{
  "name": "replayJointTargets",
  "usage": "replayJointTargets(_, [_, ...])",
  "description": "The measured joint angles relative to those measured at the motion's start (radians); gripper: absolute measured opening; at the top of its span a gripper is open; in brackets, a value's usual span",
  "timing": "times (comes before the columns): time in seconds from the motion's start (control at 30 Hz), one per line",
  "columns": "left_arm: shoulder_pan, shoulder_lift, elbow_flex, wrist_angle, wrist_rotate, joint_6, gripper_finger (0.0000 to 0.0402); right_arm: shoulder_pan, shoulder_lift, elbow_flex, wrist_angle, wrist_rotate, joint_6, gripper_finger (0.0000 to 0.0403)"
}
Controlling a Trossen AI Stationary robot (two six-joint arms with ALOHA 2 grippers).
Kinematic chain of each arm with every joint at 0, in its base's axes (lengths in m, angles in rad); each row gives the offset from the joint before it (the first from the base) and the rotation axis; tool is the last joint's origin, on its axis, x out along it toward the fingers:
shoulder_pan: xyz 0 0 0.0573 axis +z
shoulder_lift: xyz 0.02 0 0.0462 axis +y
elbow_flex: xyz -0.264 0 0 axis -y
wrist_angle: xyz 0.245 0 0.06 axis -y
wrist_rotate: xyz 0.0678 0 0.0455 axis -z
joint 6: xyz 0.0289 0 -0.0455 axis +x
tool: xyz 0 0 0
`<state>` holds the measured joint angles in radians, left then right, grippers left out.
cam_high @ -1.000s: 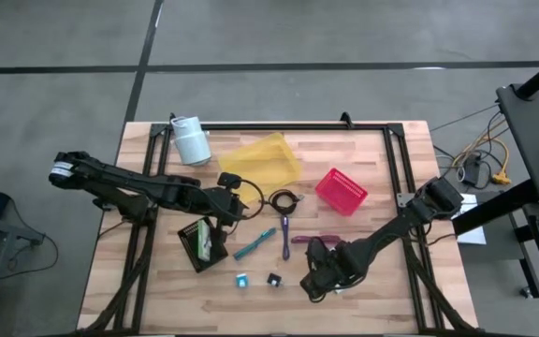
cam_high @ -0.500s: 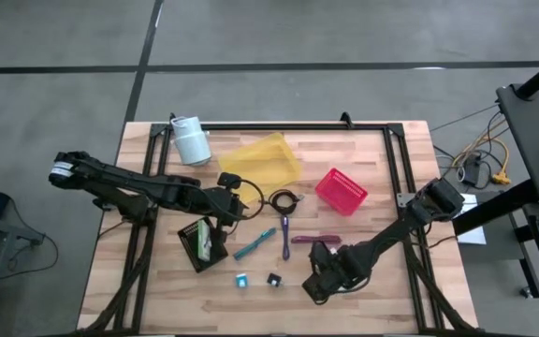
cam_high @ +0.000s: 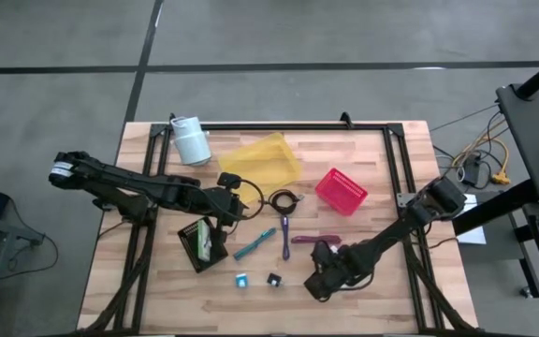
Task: Pick and place items into bin
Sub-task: Put the card reader box into the black bin
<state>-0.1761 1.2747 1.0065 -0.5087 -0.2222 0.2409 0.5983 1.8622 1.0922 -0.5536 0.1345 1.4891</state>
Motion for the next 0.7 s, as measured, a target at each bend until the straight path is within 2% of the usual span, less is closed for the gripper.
replayJointTargets(0.27, [0.0,0.0,0.0,0.0,0.0,0.0,0.0089,-0.001,-0.002,-0.039,0.025,-0.025,0.0,0.0191])
replayJointTargets(0.7, [0.0,0.0,0.0,0.0,0.0,-0.001,0.0089,-0.002,0.001,-0.044,-0.005,-0.049,-0.066,0.0056])
